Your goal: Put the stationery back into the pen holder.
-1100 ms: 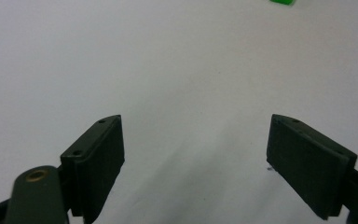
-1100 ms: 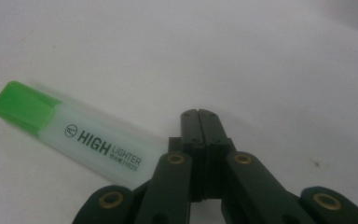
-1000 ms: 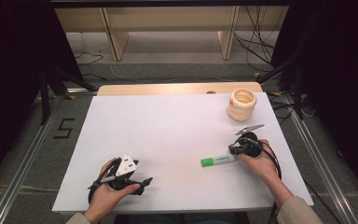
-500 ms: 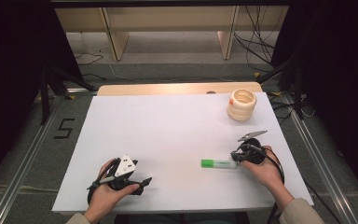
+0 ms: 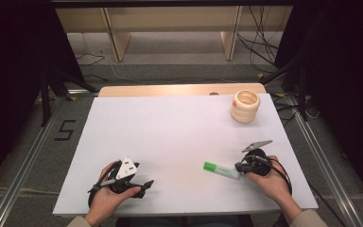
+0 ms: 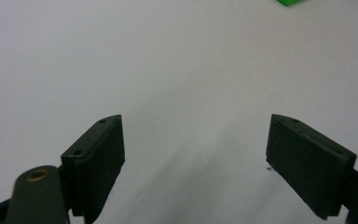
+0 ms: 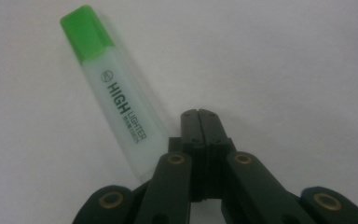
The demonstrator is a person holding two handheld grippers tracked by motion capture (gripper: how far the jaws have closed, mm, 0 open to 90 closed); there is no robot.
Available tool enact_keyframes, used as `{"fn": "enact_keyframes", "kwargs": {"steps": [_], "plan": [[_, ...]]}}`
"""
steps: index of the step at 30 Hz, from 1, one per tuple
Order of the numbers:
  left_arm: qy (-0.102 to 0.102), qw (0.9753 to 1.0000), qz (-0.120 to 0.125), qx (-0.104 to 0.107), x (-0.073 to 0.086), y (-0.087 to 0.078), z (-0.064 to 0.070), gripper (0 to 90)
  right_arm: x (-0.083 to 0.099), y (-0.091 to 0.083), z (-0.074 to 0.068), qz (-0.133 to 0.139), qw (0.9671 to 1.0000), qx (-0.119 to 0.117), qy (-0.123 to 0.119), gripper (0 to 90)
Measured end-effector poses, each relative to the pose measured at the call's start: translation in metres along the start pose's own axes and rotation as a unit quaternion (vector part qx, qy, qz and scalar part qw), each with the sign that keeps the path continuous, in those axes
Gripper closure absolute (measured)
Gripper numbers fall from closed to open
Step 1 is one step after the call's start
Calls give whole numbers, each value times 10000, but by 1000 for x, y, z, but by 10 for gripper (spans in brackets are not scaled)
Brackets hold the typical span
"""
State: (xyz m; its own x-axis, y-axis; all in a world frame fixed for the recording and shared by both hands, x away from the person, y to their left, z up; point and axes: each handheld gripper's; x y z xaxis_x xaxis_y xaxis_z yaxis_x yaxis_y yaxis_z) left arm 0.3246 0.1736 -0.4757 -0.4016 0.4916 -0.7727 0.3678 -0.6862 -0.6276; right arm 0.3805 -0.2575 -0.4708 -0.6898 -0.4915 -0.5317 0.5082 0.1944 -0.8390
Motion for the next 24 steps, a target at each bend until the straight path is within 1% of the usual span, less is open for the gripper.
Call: {"fn": "enact_keyframes", "kwargs": {"steps": [5,16,24], "plan": [[-15,10000,1,-3,0,0,0,192,6,-5,-7,-25,9999,-63,-98,900],[-18,10000,18,5,0,0,0,193,9,-8,-12,-37,9999,-75,-140,900],[-15,10000,24,22,0,0,0,191,8,-9,-13,-72,9997,-73,-214,899]]}}
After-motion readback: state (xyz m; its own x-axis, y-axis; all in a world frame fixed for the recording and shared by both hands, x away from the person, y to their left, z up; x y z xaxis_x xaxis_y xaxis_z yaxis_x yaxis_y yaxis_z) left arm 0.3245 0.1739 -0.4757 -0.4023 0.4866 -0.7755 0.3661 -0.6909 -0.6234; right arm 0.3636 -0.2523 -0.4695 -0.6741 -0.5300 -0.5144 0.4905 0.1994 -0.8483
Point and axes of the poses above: each handheld gripper's, and its own axes: y roughly forward along the jaws, x roughly out of its underside, z roughly to its right, and after that the axes turned 14 degrees about x, right-handed
